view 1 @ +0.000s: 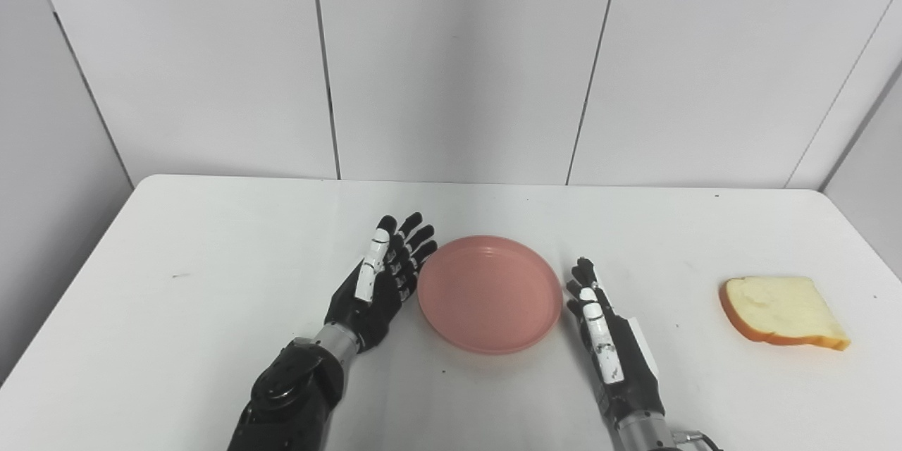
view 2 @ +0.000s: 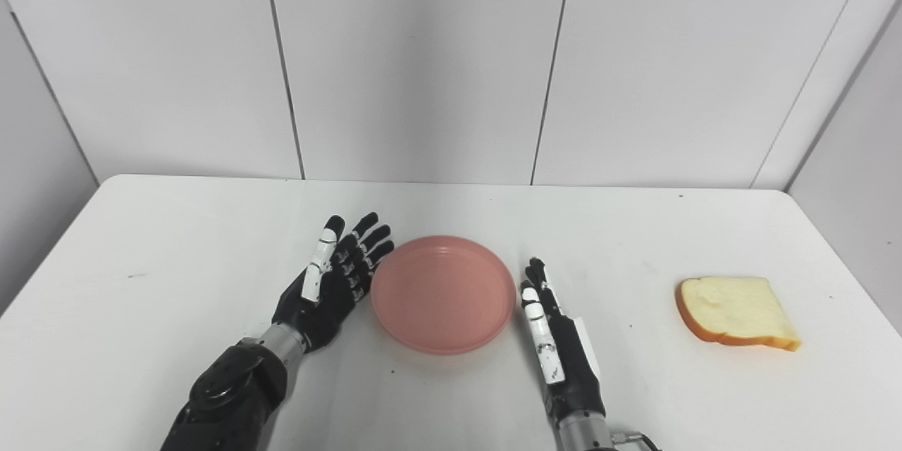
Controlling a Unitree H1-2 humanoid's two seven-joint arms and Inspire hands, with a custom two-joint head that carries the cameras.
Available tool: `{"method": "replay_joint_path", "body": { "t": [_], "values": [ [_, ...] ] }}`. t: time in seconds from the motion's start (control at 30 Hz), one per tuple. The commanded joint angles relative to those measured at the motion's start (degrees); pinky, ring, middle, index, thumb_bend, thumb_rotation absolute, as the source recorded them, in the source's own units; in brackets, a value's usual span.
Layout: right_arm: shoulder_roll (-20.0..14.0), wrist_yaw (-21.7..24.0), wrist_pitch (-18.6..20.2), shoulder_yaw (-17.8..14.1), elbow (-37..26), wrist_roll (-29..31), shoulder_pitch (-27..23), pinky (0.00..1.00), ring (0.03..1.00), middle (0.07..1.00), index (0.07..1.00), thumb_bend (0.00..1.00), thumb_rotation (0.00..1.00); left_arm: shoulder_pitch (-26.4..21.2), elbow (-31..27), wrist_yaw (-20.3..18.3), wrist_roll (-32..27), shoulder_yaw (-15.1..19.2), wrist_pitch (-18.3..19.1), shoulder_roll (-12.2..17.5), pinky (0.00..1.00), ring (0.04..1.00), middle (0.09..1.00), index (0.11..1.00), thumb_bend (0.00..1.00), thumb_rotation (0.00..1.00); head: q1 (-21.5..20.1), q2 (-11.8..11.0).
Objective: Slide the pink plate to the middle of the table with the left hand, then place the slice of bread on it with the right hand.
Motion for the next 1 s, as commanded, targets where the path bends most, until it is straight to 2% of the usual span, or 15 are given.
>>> {"method": "replay_joint_path", "body": {
  "t": [0.0,0.03,0.1,0.23,0.27,0.3,0.37,0.53,0.7,0.87,0.97],
  "values": [
    [-0.54,-1.07,0.18,-0.44,-0.75,-1.53,0.28,0.97,0.965,0.982,0.991,0.37,1.00,1.77,2.19,0.50,0.47,0.11,2.79,0.25,1.00,0.984,0.983,0.982,0.63,1.00,-0.37,-0.13],
    [-0.96,-1.11,-0.36,-0.74,-0.61,-1.68,-0.01,0.97,0.962,0.979,0.990,0.38,1.00,1.77,2.46,0.50,0.56,0.17,2.34,0.30,1.00,0.984,0.984,0.982,0.63,1.00,-0.77,-0.33],
    [-1.79,-0.75,-1.06,-1.40,-0.53,-1.32,-0.53,0.98,0.977,0.995,0.999,0.53,1.00,1.76,2.83,0.57,0.78,0.24,1.86,0.46,0.99,0.982,0.982,0.979,0.63,1.00,-1.03,-0.41],
    [-3.12,-0.60,-2.42,-2.69,-1.85,-0.72,-1.53,0.99,0.980,0.999,1.000,0.65,1.00,1.68,3.13,0.94,0.91,0.51,2.13,0.71,0.99,0.980,0.981,0.976,0.63,1.00,-2.86,-1.00],
    [-3.32,-1.10,-2.52,-2.82,-2.50,-1.55,-1.76,0.99,0.980,0.999,1.000,0.66,1.00,1.61,3.39,0.69,0.70,0.64,2.03,0.80,0.99,0.980,0.981,0.976,0.63,1.00,-3.78,-1.32],
    [-3.73,-1.51,-1.99,-2.88,-3.66,-2.66,-2.02,1.00,0.982,0.996,1.000,0.72,1.00,1.54,3.70,0.44,0.50,0.78,1.95,0.89,1.00,0.985,0.985,0.981,0.62,1.00,-3.78,-1.32],
    [-5.02,-2.68,-1.96,-2.89,-5.91,-6.34,-2.83,0.97,0.963,0.982,0.990,0.73,1.00,1.34,4.73,0.08,0.28,1.15,1.31,1.02,1.00,0.987,0.985,0.981,0.62,1.00,-5.08,-1.74],
    [-7.23,-2.49,-0.58,-4.33,-9.87,-6.61,-5.57,0.98,0.958,0.983,0.990,0.74,1.00,0.96,6.59,-0.23,0.23,1.69,0.48,1.32,0.99,0.981,0.979,0.976,0.63,1.00,-8.00,-2.99],
    [-13.86,0.40,1.84,-5.97,-13.37,-7.40,-9.83,0.91,0.954,1.000,1.000,0.78,0.95,0.54,8.73,-0.99,-0.18,2.73,0.04,1.74,0.99,0.975,0.976,0.970,0.63,1.00,-10.85,-4.08],
    [-20.27,2.27,5.44,-5.39,-15.48,-14.06,-12.96,0.83,0.919,0.987,1.000,0.80,0.97,0.11,10.83,-1.58,-0.75,3.78,-1.05,1.99,0.98,0.972,0.975,0.963,0.65,1.00,-12.69,-4.52],
    [-23.57,4.03,8.83,-4.81,-17.13,-17.98,-14.48,0.80,0.897,0.956,0.979,0.83,0.90,-0.26,12.50,-2.28,-1.23,4.18,-1.99,2.30,0.98,0.970,0.975,0.959,0.65,1.00,-13.74,-4.70]
  ]
}}
